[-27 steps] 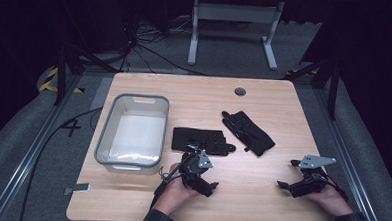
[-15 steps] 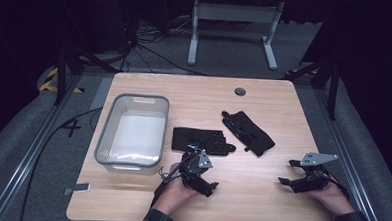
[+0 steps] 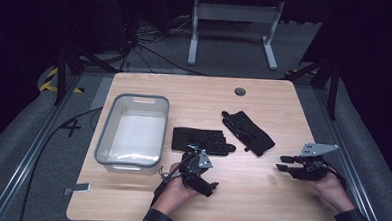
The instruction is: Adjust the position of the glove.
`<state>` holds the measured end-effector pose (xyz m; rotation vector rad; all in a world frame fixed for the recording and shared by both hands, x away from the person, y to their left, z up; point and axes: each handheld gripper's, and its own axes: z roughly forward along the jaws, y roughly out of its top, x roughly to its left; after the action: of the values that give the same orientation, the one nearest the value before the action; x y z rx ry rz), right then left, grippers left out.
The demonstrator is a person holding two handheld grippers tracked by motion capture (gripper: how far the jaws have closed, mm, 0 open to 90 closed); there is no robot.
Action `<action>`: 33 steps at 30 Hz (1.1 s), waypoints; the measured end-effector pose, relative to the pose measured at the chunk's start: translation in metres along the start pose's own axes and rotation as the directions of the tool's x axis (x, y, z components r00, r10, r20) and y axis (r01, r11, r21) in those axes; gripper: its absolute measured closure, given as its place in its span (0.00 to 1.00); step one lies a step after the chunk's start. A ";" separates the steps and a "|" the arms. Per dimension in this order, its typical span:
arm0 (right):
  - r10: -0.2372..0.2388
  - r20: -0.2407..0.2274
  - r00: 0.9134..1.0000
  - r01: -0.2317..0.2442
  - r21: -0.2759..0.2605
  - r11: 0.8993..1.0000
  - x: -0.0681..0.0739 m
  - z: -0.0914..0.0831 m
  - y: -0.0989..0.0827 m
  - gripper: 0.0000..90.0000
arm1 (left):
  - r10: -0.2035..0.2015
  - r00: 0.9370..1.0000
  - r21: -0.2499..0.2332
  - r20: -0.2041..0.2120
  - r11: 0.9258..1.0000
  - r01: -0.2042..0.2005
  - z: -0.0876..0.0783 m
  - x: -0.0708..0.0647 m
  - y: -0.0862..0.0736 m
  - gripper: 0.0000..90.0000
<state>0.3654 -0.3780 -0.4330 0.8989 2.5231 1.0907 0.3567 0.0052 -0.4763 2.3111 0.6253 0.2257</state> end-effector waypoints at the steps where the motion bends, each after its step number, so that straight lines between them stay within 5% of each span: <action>1: -0.002 0.000 1.000 0.002 0.000 1.000 0.000 0.000 0.001 0.76 | 0.000 1.000 0.000 0.000 1.000 0.000 0.000 0.000 0.000 0.00; 8: -0.025 -0.009 1.000 0.025 -0.023 0.999 -0.007 0.005 0.021 1.00 | -0.001 1.000 0.000 0.000 1.000 0.001 0.000 0.000 0.000 0.00; 24: -0.039 -0.025 0.999 0.038 -0.032 0.999 -0.030 0.034 0.058 1.00 | 0.000 1.000 0.000 0.000 1.000 0.000 0.000 0.000 0.000 0.00; 33: -0.026 -0.027 0.999 0.027 0.030 0.999 -0.044 0.057 0.058 1.00 | -0.001 1.000 0.000 -0.002 1.000 0.001 0.000 0.000 0.000 0.00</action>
<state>0.4507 -0.3422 -0.4311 0.8619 2.5719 1.0661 0.3563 0.0053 -0.4763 2.3109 0.6275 0.2270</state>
